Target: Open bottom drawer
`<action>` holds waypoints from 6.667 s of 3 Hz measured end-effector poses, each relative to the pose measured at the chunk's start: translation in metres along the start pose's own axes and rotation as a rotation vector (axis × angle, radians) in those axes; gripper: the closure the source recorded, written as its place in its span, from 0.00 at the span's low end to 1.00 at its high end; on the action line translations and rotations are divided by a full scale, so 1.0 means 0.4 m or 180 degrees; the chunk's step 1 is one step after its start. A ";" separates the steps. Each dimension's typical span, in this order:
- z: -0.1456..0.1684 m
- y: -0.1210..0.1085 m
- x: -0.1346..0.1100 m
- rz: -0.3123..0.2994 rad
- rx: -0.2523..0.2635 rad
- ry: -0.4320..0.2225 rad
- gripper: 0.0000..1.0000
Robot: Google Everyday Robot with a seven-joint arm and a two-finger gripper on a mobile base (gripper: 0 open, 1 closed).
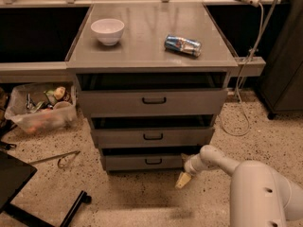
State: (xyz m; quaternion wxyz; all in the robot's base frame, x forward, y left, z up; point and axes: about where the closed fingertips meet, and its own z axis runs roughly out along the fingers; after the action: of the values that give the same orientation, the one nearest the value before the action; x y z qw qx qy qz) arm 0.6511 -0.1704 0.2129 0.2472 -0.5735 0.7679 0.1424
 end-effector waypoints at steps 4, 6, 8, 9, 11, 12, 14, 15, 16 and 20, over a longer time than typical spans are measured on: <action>0.076 -0.139 -0.026 -0.0464 -0.0201 -0.0001 0.00; 0.062 -0.040 0.040 -0.0028 -0.0626 0.0013 0.00; 0.071 -0.025 0.045 -0.0048 -0.0616 0.0053 0.00; 0.046 0.008 0.089 0.0021 -0.0544 0.0207 0.00; 0.038 0.075 0.105 0.0093 -0.0594 0.0226 0.00; 0.077 0.088 0.073 -0.0009 -0.0769 0.0337 0.00; 0.083 0.126 0.067 -0.0016 -0.0917 0.0360 0.00; 0.076 0.155 0.065 0.0005 -0.0970 0.0318 0.00; 0.076 0.155 0.065 0.0005 -0.0971 0.0319 0.00; -0.011 0.426 0.091 0.0574 -0.1054 0.0306 0.00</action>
Offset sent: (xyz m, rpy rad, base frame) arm 0.0842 -0.0061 0.0118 -0.0320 -0.1313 0.1423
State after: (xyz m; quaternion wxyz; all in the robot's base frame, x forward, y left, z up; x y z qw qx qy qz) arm 0.4801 -0.1508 0.1859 0.0988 -0.5414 0.7932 0.2608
